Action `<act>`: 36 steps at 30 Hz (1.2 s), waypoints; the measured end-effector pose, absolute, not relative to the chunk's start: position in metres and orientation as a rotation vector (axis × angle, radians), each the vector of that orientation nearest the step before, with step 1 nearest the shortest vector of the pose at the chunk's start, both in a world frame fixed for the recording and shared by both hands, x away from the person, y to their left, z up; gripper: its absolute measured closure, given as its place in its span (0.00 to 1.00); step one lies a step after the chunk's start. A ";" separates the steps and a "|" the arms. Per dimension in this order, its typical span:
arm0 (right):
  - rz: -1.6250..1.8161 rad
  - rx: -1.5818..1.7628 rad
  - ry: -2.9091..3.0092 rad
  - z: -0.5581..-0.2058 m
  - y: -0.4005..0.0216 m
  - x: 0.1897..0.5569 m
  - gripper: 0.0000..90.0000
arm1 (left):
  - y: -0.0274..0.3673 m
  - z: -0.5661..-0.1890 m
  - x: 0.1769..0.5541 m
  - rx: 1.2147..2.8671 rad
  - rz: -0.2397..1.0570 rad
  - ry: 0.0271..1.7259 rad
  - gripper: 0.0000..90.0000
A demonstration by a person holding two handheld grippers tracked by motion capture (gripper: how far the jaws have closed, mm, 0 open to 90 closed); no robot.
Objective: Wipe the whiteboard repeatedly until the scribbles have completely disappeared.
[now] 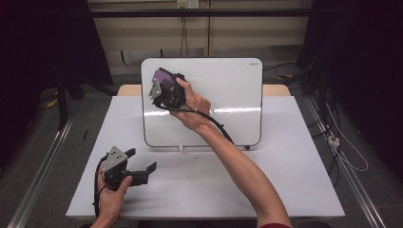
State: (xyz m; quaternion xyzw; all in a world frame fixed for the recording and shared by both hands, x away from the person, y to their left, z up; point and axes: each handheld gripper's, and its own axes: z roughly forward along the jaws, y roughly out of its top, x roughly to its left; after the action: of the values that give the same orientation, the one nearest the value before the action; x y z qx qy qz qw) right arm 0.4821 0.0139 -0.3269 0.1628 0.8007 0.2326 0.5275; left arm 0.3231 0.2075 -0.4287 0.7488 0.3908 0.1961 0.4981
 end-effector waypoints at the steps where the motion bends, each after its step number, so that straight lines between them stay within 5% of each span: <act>1: 0.546 0.390 1.911 -0.326 0.012 0.482 0.46 | 0.208 -0.429 0.323 1.808 0.474 0.948 0.07; 22: 0.529 0.758 1.723 -0.293 -0.133 0.504 0.46 | 0.208 -0.429 0.322 1.804 0.479 0.956 0.07; 36: 0.571 0.644 1.794 -0.329 -0.092 0.473 0.46 | 0.201 -0.430 0.326 1.821 0.469 0.945 0.07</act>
State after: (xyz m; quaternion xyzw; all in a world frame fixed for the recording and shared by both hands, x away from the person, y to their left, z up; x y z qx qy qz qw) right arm 0.4727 -0.0923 -0.3287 0.2715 0.7563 0.2407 0.5444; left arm 0.3256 0.2012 -0.4303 0.7517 0.3899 0.1936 0.4955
